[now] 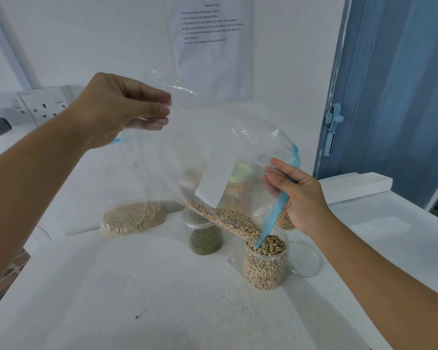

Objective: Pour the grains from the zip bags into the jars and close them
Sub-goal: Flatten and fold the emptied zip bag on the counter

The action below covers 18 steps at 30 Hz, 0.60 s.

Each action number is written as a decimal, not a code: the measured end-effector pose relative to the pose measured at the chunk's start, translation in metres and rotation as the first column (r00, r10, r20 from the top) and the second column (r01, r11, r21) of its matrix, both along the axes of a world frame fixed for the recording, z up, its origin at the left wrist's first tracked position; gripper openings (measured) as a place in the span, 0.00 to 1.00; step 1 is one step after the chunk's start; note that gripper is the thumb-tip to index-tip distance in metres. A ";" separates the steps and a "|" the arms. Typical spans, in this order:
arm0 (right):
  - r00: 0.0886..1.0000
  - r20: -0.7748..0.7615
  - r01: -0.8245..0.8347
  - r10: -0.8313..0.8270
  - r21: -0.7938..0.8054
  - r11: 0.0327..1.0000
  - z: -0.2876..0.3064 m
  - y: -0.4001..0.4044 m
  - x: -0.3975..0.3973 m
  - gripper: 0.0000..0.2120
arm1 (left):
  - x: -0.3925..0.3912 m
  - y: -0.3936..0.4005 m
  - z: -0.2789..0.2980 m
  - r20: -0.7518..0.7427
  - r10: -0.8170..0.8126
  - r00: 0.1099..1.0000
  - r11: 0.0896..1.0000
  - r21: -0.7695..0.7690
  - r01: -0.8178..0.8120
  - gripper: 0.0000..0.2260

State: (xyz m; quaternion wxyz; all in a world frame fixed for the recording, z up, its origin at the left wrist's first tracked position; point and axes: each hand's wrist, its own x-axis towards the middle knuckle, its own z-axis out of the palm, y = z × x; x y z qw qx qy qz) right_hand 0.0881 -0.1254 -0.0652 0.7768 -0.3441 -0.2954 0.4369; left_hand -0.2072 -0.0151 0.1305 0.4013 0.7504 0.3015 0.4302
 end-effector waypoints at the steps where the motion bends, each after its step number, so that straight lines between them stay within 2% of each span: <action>1: 1.000 0.001 0.001 -0.001 0.002 1.000 0.000 0.000 0.000 0.17 | 0.000 0.000 -0.001 -0.003 -0.001 1.000 1.000 -0.002 0.001 0.15; 18: 0.999 0.045 0.017 -0.017 -0.002 1.000 -0.006 -0.004 0.002 0.16 | 0.003 0.002 -0.009 0.022 0.002 1.000 1.000 0.006 -0.002 0.14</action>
